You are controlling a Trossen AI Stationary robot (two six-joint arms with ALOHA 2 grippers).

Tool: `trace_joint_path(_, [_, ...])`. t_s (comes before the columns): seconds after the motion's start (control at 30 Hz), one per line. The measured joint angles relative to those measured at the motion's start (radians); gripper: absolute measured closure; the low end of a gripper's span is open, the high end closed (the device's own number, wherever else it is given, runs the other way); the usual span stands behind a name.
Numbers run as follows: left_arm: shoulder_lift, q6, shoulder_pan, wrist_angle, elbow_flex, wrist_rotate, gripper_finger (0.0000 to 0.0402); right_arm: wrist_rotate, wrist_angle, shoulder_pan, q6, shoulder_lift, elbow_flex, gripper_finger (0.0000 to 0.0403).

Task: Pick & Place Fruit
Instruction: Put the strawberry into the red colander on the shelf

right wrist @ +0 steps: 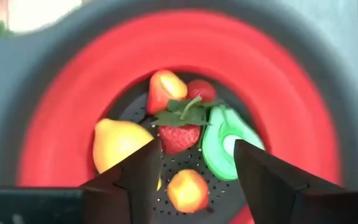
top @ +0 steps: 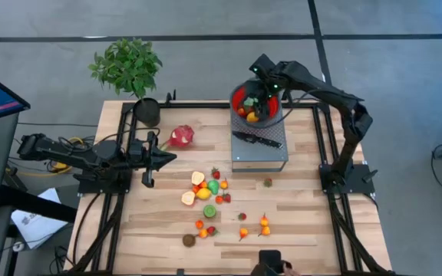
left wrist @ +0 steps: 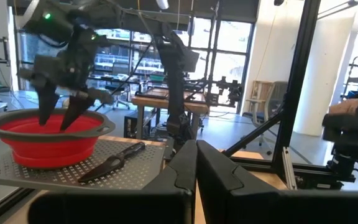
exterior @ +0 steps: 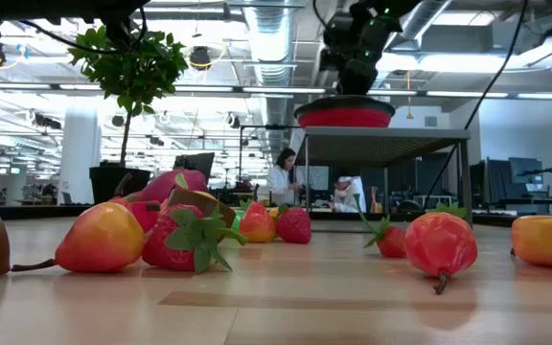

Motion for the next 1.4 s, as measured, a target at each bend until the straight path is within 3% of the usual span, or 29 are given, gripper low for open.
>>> trace_joint_path(0.4, [0.0,0.0,0.0,0.0,0.0,0.0,0.0399,-0.044,-0.022,0.008,0.17,-0.133,0.0,0.0337])
trace_joint_path(0.6, [0.0,0.0,0.0,0.0,0.0,0.0,0.0399,-0.09,-0.069,0.079,0.191,-0.17,0.0,0.0397])
trace_joint_path(0.97, [0.0,0.0,0.0,0.0,0.0,0.0,0.0399,-0.091,-0.098,0.291,0.365,-0.262,-0.015,0.0399])
trace_joint_path(1.13, [0.0,0.0,0.0,0.0,0.0,0.0,0.0399,-0.089,-0.054,0.385,0.469,-0.328,-0.135,0.0401])
trace_joint_path(1.4, [0.0,-0.003,0.0,0.0,0.0,0.0,0.0399,-0.022,0.175,0.545,0.712,-0.477,-0.425,0.0401])
